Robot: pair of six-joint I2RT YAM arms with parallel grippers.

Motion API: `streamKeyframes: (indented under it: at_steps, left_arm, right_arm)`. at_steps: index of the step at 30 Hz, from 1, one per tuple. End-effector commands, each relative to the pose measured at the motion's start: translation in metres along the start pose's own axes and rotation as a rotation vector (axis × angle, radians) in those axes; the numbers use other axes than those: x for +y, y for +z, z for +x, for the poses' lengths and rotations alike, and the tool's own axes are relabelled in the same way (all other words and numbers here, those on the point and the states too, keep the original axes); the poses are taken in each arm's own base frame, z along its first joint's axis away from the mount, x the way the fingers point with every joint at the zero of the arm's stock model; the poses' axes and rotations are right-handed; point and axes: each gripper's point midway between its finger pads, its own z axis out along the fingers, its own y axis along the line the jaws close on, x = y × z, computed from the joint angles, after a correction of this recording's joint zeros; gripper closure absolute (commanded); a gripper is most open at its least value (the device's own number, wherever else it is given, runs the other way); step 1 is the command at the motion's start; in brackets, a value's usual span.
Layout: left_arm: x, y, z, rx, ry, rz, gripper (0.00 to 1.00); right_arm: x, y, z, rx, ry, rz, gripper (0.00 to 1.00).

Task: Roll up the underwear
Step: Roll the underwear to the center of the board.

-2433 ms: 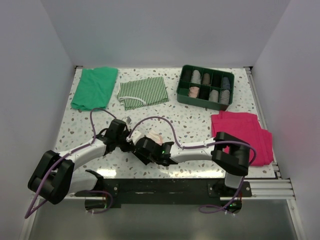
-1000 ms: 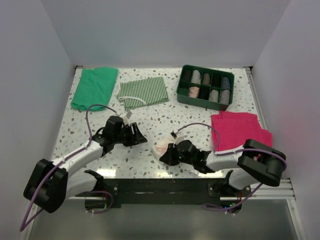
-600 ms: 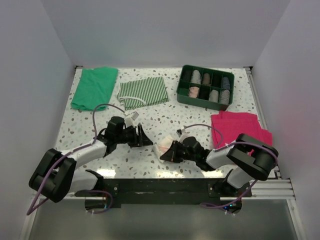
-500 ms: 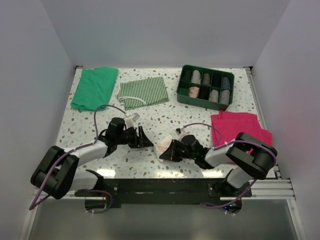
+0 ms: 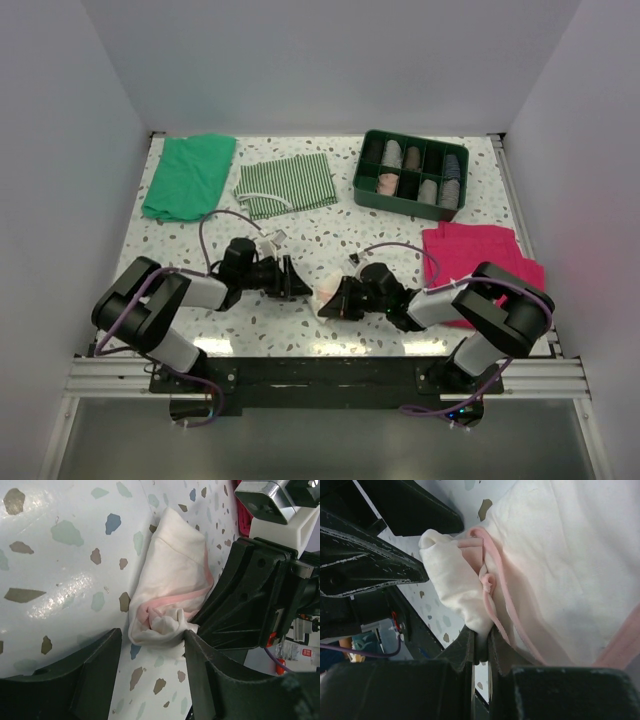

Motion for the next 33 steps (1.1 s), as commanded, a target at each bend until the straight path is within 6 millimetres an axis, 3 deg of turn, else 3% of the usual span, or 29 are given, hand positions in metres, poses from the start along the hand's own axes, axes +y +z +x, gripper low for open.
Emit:
streamKeyframes:
  at_steps: [1,9,14,15,17,20,21,23,28,32,33]
  left_arm:
    - [-0.005,0.01,-0.014,-0.046,0.078,0.07,0.43]
    - [0.008,0.014,0.003,-0.011,0.038,0.063,0.6]
    - [0.007,0.016,0.005,-0.008,0.019,0.078,0.9]
    - [0.006,0.016,0.004,-0.008,0.016,0.078,0.99]
    - [0.003,0.016,0.003,-0.011,0.015,0.081,1.0]
    - [-0.003,0.015,0.001,-0.015,0.009,0.069,1.0]
    - [-0.003,0.016,-0.004,-0.028,0.014,0.048,1.0]
    - [-0.005,0.014,-0.002,-0.012,0.025,0.014,1.0]
    - [-0.007,0.01,-0.013,-0.019,0.051,-0.098,1.0]
    - [-0.009,0.01,-0.014,-0.001,0.042,-0.165,1.0]
    - [-0.011,0.012,-0.02,-0.012,0.049,-0.177,1.0]
  right_arm:
    - [-0.019,0.001,0.007,0.047,-0.015,0.087,1.0]
    - [-0.019,0.001,0.008,0.055,-0.027,0.088,1.0]
    - [-0.013,0.001,0.006,0.058,-0.054,0.071,0.99]
    - [-0.011,0.001,0.006,0.064,-0.065,0.065,0.94]
    - [-0.003,0.001,0.002,0.071,-0.1,0.058,0.88]
    - [0.014,-0.005,-0.007,0.064,-0.161,0.042,0.71]
    - [0.028,-0.012,-0.013,0.041,-0.193,0.018,0.65]
    - [0.03,-0.021,-0.021,0.022,-0.26,0.084,0.55]
    - [0.052,-0.061,-0.043,-0.069,-0.433,0.21,0.43]
    - [0.054,-0.07,-0.05,-0.109,-0.606,0.339,0.42]
    - [0.057,-0.068,-0.043,-0.101,-0.649,0.354,0.42]
